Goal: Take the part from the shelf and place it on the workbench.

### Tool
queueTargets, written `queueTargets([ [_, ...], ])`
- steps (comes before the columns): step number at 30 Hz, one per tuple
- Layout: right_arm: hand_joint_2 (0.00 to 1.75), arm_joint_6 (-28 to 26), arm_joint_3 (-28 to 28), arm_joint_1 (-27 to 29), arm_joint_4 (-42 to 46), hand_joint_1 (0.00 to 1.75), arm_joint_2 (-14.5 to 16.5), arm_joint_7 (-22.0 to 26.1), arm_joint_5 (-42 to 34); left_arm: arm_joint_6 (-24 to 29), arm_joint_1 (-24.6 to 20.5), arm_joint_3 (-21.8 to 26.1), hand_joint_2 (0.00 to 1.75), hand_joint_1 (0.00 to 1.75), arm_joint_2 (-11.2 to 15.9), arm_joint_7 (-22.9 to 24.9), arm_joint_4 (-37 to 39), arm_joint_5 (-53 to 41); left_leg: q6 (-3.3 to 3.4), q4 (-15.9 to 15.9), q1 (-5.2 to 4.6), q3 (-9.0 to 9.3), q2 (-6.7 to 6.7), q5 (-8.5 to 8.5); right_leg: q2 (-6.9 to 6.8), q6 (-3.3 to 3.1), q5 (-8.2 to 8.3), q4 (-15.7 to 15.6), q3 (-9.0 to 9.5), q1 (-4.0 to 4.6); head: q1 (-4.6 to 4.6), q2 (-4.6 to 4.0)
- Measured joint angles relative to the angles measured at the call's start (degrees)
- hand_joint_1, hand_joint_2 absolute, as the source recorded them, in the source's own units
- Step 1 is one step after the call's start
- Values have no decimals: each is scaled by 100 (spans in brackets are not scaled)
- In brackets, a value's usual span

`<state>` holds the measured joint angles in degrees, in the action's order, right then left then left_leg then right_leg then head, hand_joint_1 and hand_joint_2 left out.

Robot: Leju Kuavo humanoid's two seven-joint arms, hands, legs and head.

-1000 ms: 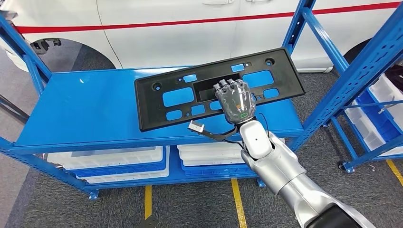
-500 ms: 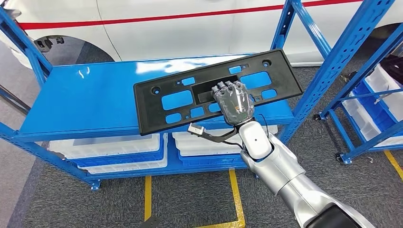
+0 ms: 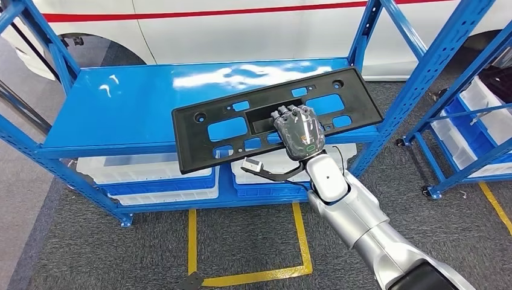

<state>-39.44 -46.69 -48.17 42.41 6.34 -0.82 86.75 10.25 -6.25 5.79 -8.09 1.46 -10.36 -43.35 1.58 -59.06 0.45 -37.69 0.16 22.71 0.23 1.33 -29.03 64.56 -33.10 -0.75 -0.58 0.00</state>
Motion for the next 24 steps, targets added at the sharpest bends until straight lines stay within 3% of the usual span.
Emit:
queueTargets([
  [2, 175, -1, 59, 1, -14, 175, 13, 12, -20, -1, 2, 0, 175, 0, -3, 2, 0, -19, -65, -17, -9, -52, -3, -84, 7, -66, -90, -441, 246, 34, 4, 0],
  [4, 175, -2, 111, 5, -40, 175, 22, 30, -37, -3, 13, 0, 175, 0, -4, 14, 0, -62, -132, 10, -7, -75, -10, -163, -5, -140, -11, -499, 211, 34, 4, 0],
  [5, 175, -2, 137, 9, -53, 175, 25, 38, -38, -4, 23, 0, 175, 0, -4, 23, 0, -90, -159, -18, -5, -115, -16, -111, -18, -190, 46, -524, 171, 18, 5, 0],
  [7, 175, -2, 188, 26, -63, 175, 31, 46, -29, -2, 49, 0, 175, 0, -4, 40, 0, -144, -206, -355, 6, -256, -24, 302, -42, -287, 194, -563, 37, -20, 18, 0],
  [9, 175, -2, 259, 49, -64, 175, 33, 51, -26, 6, 63, 0, 175, 0, -4, 42, 0, -194, -248, -1060, 22, -438, -24, 865, -46, -319, 331, -557, -137, -13, 32, 0],
  [10, 175, -2, 299, 70, -64, 175, 33, 58, -31, 11, 65, 0, 175, 0, -4, 39, 0, -213, -268, -1404, 29, -487, -23, 1008, -51, -315, 398, -551, -227, -11, 34, 0],
  [11, 175, -2, 337, 96, -64, 175, 33, 66, -37, 18, 66, 0, 175, 0, -4, 37, 0, -225, -283, -1616, 34, -468, -23, 1009, -57, -308, 462, -543, -316, -11, 33, 0],
  [12, 175, -2, 370, 122, -64, 175, 32, 74, -38, 23, 68, 0, 175, 0, -4, 34, 0, -234, -292, -1637, 40, -358, -22, 887, -62, -295, 521, -530, -403, -14, 33, 0],
  [13, 175, -2, 399, 144, -64, 175, 31, 79, -30, 26, 68, 0, 175, 0, -3, 31, 0, -242, -297, -1463, 48, -147, -22, 713, -65, -277, 579, -512, -491, -18, 33, 0],
  [14, 175, -2, 425, 159, -63, 175, 29, 81, -15, 28, 65, 0, 175, 0, -3, 27, 0, -255, -297, -1105, 58, 149, -22, 601, -65, -254, 629, -486, -566, -22, 34, 0],
  [16, 175, -3, 476, 172, -60, 175, 26, 80, 21, 28, 57, 0, 175, 0, -2, 17, 0, -279, -270, -292, 44, 730, -33, 650, -60, -189, 719, -440, -669, -14, 32, 0],
  [17, 175, -3, 495, 177, -58, 175, 25, 79, 34, 27, 55, 0, 175, 0, -2, 14, 0, -286, -247, -36, 31, 880, -42, 729, -57, -156, 768, -437, -689, -8, 29, 0],
  [19, 175, -4, 515, 191, -58, 175, 19, 77, 47, 25, 62, 0, 175, 0, -1, 9, 0, -290, -165, 93, 16, 897, -51, 724, -52, -81, 880, -482, -705, -1, 24, 0],
  [20, 175, -5, 519, 199, -60, 175, 8, 72, 54, 25, 64, 0, 175, 0, -1, 7, 0, -290, -119, 107, 22, 851, -39, 662, -46, -49, 868, -482, -728, -7, 24, 0],
  [21, 175, -7, 523, 207, -61, 175, -5, 67, 60, 25, 65, 0, 175, 0, 0, 2, 0, -290, -56, 115, 28, 796, -25, 591, -39, -24, 743, -410, -775, -11, 23, 0],
  [22, 175, -9, 529, 218, -62, 175, -19, 61, 63, 26, 66, 0, 175, 0, 0, -3, 0, -290, -2, 127, 37, 723, -12, 512, -34, -6, 509, -232, -847, -14, 20, 0],
  [24, 175, -11, 544, 237, -63, 175, -44, 56, 66, 31, 72, 0, 175, 0, -1, -12, 0, -289, 62, 117, 22, 543, 0, 367, -31, 11, -104, 454, -1024, -17, 16, 0],
])
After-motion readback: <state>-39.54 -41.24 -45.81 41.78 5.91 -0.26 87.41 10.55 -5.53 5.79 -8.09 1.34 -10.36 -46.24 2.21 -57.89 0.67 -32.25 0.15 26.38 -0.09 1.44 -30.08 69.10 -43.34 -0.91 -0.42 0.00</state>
